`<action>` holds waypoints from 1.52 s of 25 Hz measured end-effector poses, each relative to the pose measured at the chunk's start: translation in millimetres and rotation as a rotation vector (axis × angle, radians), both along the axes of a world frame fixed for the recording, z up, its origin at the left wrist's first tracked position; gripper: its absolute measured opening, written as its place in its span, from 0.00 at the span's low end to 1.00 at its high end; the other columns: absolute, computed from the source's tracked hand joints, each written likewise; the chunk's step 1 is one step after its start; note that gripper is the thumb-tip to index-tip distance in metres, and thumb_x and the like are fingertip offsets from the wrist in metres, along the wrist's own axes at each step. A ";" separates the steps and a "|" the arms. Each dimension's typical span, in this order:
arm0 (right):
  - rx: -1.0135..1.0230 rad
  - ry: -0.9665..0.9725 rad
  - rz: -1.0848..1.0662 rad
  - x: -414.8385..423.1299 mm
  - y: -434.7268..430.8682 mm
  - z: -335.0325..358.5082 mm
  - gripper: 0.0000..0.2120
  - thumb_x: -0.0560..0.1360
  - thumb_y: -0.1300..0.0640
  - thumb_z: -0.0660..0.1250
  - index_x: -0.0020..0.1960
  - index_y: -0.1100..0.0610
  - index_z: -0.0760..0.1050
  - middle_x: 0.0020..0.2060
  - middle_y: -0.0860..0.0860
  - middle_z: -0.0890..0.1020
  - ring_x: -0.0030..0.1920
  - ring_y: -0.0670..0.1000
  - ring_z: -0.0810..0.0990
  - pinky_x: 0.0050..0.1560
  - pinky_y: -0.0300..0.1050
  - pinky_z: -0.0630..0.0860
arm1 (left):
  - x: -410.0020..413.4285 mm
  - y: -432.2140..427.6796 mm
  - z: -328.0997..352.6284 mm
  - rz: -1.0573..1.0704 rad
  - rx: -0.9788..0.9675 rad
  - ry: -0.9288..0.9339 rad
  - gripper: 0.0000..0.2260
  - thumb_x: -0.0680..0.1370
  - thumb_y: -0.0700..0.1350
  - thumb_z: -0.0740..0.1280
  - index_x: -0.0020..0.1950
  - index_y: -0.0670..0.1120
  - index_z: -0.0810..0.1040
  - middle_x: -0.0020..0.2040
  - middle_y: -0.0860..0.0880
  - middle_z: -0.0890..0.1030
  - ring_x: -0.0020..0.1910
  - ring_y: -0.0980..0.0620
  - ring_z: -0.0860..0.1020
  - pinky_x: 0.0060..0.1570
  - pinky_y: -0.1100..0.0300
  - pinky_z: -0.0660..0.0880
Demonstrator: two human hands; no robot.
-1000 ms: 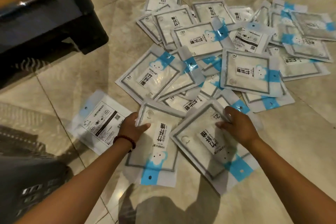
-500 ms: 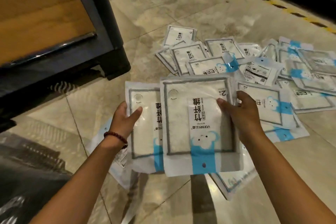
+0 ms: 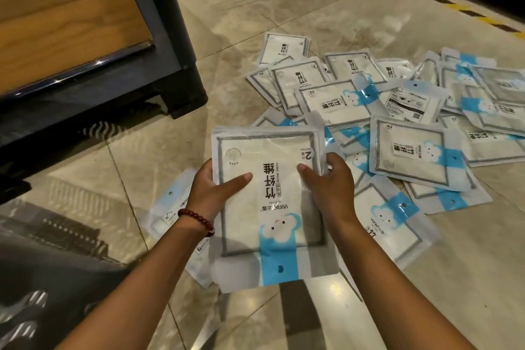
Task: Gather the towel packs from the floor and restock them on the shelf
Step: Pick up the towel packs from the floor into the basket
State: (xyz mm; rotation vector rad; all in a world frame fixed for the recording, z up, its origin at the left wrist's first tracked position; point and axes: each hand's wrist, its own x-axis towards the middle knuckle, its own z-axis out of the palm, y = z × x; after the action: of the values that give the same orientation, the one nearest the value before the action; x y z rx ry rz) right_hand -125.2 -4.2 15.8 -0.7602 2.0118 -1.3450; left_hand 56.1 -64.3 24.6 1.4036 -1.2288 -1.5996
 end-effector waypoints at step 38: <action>-0.085 -0.118 -0.541 -91.3 101.7 -44.6 0.12 0.73 0.67 0.67 0.51 0.55 0.72 0.44 0.51 0.79 0.41 0.48 0.79 0.32 0.28 0.74 | 18.7 -3.7 -39.2 0.128 0.004 -0.094 0.12 0.72 0.39 0.72 0.54 0.47 0.76 0.49 0.48 0.82 0.46 0.49 0.82 0.42 0.56 0.78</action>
State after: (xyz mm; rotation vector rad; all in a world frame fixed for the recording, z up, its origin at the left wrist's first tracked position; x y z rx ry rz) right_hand -216.6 97.6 -28.8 -0.1582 2.1589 -1.7334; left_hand 74.8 -68.0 -14.7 1.5432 -1.1648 -1.4648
